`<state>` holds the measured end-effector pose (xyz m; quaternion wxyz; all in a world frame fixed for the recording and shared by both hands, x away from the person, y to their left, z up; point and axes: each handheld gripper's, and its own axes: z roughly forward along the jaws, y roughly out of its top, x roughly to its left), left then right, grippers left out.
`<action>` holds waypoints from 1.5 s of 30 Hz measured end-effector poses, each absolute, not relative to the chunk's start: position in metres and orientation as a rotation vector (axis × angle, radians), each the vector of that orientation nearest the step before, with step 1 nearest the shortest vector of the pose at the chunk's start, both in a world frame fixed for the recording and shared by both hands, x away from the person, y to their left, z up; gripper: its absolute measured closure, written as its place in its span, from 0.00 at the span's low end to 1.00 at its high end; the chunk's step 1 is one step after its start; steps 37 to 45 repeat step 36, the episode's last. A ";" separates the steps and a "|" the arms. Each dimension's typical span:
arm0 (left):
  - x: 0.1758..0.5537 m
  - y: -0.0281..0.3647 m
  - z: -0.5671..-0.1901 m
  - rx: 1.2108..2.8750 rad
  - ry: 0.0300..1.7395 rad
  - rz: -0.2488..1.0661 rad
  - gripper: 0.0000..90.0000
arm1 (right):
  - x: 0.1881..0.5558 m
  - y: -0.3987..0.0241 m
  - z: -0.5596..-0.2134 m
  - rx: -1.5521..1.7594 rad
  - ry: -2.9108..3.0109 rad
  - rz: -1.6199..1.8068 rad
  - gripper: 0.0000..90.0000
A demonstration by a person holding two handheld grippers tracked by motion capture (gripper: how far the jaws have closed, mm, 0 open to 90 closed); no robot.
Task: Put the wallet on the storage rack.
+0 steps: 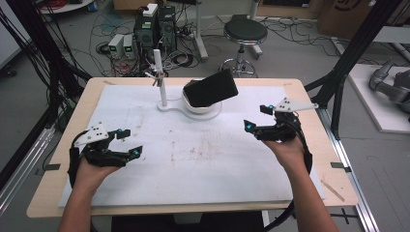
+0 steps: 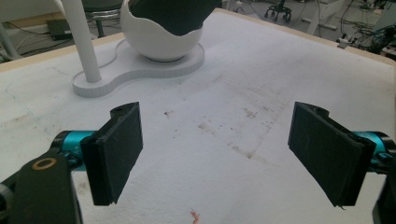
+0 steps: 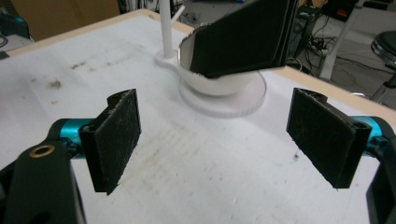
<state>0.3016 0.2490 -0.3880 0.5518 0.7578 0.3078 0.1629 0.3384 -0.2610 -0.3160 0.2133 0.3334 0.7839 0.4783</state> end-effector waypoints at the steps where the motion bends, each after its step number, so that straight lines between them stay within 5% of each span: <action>1: 0.302 0.249 -0.389 1.794 0.730 0.385 0.20 | 0.334 -0.261 -0.326 0.928 2.174 1.333 0.20; 16: 0.298 0.249 -0.392 1.797 0.717 0.382 0.20 | 0.312 -0.260 -0.381 0.966 2.167 1.370 0.20; 45: 0.302 0.246 -0.401 1.817 0.745 0.366 0.20 | 0.315 -0.272 -0.386 0.998 2.164 1.355 0.20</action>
